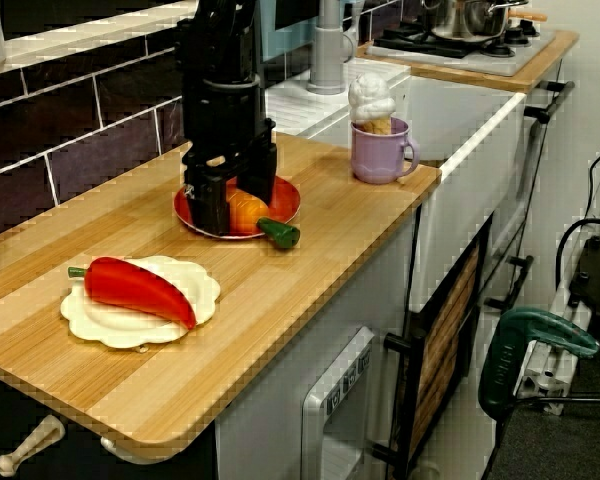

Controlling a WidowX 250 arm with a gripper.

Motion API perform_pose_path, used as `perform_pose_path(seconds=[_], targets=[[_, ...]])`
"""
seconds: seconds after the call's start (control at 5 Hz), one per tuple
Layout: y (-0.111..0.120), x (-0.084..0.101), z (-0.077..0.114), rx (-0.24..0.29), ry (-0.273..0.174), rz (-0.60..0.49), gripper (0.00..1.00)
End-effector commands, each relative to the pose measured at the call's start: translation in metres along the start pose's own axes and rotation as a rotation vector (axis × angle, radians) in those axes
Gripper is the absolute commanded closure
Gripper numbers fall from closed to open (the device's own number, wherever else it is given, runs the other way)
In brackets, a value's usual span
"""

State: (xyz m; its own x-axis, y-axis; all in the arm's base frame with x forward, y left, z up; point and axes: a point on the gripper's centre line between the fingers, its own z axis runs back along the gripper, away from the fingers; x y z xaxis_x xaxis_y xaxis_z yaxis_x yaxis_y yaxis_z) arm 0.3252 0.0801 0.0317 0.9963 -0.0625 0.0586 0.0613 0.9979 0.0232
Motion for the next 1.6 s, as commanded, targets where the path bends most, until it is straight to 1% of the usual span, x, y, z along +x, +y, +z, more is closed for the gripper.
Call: perform_pose_path(seconds=[0.0, 0.2, 0.4, 0.6, 0.8, 1.0, 1.2, 1.4], targets=[[-0.039, 0.001, 0.006, 0.021, -0.037, -0.062, 0.00], [-0.053, -0.004, 0.004, 0.025, -0.031, -0.082, 0.00], [-0.061, -0.010, 0.002, 0.029, -0.031, -0.097, 0.00], [-0.064, -0.008, 0.000, 0.014, -0.004, -0.089, 0.00], [-0.064, -0.006, 0.003, 0.010, -0.002, -0.088, 0.00], [-0.057, -0.003, 0.012, 0.005, -0.012, -0.072, 0.00], [-0.053, 0.000, 0.021, 0.018, -0.038, -0.074, 0.00], [-0.049, 0.000, 0.023, 0.030, -0.049, -0.073, 1.00]])
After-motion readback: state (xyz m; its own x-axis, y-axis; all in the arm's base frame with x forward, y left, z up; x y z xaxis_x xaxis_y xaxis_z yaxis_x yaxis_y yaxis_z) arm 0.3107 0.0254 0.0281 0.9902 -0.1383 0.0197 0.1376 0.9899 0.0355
